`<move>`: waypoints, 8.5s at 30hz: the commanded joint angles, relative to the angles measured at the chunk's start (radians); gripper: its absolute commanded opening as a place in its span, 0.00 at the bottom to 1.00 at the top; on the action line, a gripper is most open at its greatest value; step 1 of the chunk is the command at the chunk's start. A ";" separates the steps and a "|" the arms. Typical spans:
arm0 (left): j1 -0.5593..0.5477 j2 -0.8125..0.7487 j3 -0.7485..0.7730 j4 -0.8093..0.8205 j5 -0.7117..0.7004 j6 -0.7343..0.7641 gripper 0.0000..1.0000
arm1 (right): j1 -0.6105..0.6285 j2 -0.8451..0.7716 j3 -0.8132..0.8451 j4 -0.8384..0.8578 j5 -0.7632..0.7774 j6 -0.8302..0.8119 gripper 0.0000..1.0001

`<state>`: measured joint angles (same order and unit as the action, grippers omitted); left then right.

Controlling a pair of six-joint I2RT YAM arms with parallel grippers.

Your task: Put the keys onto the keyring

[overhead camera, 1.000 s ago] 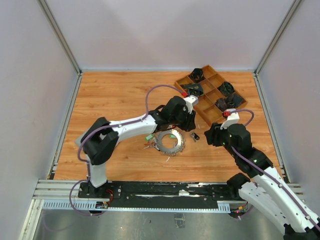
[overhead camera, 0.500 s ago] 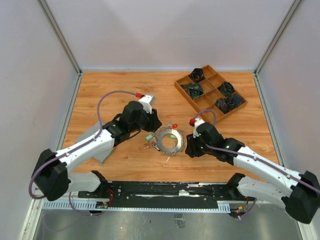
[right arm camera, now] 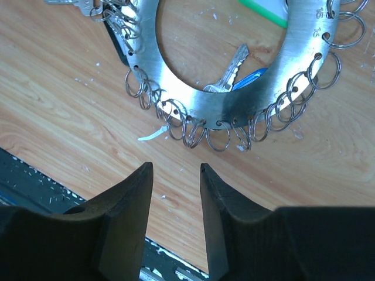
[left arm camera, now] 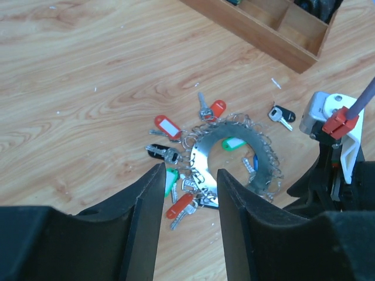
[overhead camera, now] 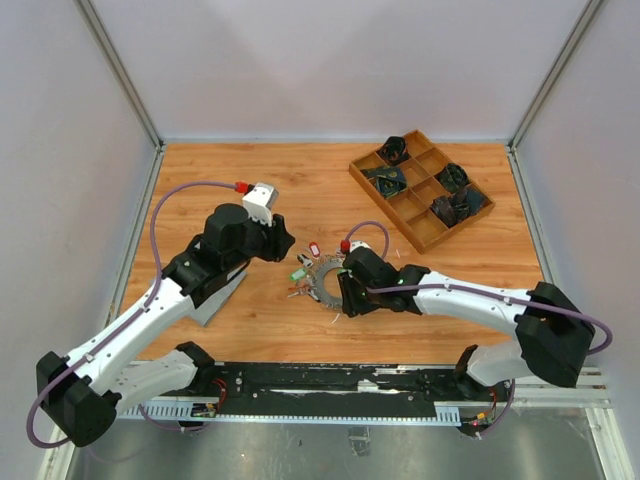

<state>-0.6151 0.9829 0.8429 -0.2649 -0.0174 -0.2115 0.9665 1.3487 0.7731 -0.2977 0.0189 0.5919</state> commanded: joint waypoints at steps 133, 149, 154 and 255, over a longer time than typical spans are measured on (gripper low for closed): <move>-0.212 0.020 -0.135 0.605 0.625 -0.022 0.32 | 0.011 -0.497 0.341 -0.076 0.110 -0.512 0.01; -0.212 0.025 -0.118 0.567 0.596 -0.013 0.01 | 0.009 -0.510 0.323 -0.078 0.128 -0.507 0.01; -0.212 0.018 -0.120 0.555 0.597 0.001 0.02 | 0.011 -0.514 0.324 -0.078 0.139 -0.515 0.01; -0.210 -0.162 -0.027 0.038 -0.094 0.083 0.20 | -0.207 0.072 -0.164 0.268 -0.127 0.005 0.30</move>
<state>-0.8215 0.8238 0.8047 -0.2634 -0.1020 -0.1383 0.7753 1.4048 0.6056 -0.0353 -0.1081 0.5873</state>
